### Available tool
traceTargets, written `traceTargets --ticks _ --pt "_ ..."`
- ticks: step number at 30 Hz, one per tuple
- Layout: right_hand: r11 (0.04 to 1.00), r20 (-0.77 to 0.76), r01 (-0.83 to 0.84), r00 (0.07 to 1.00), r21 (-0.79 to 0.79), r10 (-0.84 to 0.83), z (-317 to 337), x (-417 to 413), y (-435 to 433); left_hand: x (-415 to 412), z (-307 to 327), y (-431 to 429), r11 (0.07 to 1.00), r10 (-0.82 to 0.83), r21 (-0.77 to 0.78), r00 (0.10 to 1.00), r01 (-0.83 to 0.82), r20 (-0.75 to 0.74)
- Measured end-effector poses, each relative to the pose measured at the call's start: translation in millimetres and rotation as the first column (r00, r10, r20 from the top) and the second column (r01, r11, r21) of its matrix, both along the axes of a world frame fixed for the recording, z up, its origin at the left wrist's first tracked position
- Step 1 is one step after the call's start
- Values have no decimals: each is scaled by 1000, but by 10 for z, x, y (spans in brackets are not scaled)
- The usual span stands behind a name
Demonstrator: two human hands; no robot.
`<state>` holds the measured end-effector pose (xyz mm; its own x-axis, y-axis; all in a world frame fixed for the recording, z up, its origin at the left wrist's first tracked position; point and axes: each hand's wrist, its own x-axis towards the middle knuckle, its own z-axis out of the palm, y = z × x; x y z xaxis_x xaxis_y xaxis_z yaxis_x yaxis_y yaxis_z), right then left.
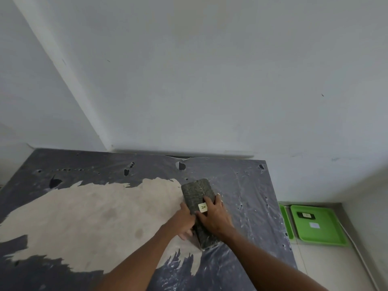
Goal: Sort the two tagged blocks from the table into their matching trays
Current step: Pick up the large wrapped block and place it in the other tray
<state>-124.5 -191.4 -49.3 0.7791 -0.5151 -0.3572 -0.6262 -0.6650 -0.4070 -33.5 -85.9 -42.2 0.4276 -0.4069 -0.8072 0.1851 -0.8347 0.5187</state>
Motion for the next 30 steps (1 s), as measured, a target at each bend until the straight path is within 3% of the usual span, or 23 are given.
traceTargets --ticks 3,5,7,11,15,17,19,23,26,30 --pt "998 -121 16 992 -67 -24 -40 -84 163 111 17 27 985 -162 93 952 142 259" --pt "995 -179 -17 984 -95 0 -98 -115 280 196 25 70 956 -294 163 809 245 509" --pt "992 -200 -57 979 -115 33 -143 -119 307 266 65 77 929 -361 190 669 317 650" --pt "948 -174 -296 946 -117 273 -177 -196 43 373 146 31 832 -476 205 474 515 741" --pt "768 -182 -623 780 -147 598 -197 -361 -424 423 53 59 614 -676 336 256 714 691" --pt "710 -181 -687 726 -153 663 -178 -405 -607 426 -51 85 537 -754 378 229 754 616" --pt "725 -172 -671 741 -157 649 -174 -448 -719 387 -148 110 514 -779 363 246 777 577" --pt "900 -164 -429 896 -85 412 -214 -577 -804 188 -281 109 565 -733 384 232 730 639" --pt "905 -163 -416 903 -90 398 -243 -618 -804 69 -295 55 612 -687 407 200 678 699" --pt "893 -126 -442 894 -83 431 -272 -674 -843 -73 -231 15 622 -707 445 217 645 673"
